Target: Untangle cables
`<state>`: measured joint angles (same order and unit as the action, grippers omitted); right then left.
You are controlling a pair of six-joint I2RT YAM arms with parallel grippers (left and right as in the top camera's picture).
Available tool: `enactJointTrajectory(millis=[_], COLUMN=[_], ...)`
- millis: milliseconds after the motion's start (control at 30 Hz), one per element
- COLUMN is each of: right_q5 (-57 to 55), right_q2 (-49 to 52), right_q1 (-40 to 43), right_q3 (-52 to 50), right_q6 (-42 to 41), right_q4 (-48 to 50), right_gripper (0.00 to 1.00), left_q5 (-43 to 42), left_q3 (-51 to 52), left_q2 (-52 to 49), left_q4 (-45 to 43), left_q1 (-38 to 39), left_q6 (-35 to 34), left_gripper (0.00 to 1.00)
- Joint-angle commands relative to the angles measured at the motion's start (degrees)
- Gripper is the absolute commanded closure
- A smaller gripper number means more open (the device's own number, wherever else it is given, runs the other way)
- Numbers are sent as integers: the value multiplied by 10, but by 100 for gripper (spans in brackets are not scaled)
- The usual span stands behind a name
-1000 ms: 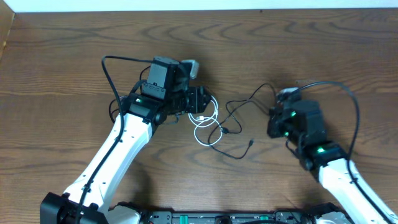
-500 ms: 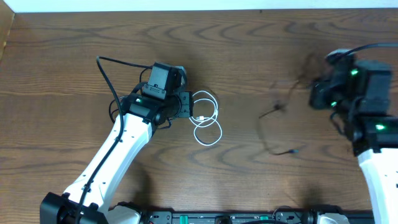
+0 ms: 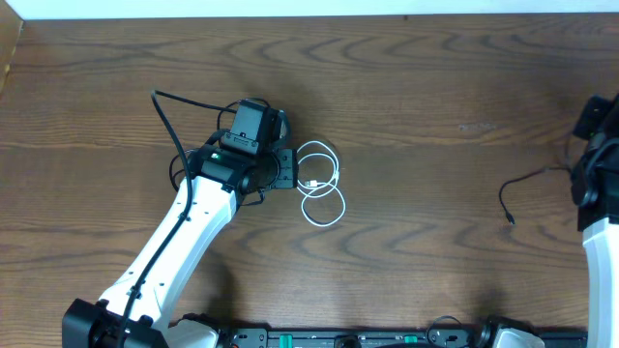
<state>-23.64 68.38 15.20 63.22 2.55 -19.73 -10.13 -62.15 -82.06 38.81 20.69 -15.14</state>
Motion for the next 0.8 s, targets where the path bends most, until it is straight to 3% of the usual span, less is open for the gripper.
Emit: enactJointTrajectory(millis=[0, 300, 633, 767], right_q5=[-32, -34, 14, 32], right_q2=[21, 83, 99, 96], right_q1=[28, 121, 143, 143], right_q3=[7, 7, 9, 9], right_q6=[9, -19, -24, -25], right_q4=[7, 55, 271, 285], right_gripper=[99, 99, 99, 99], left_q5=[7, 7, 7, 7], left_q3=[0, 0, 0, 0], left_q2=[7, 7, 7, 7], left_q4=[2, 9, 8, 8], left_q1=[0, 0, 0, 0], left_q6=[5, 5, 5, 5], left_gripper=[47, 41, 41, 41])
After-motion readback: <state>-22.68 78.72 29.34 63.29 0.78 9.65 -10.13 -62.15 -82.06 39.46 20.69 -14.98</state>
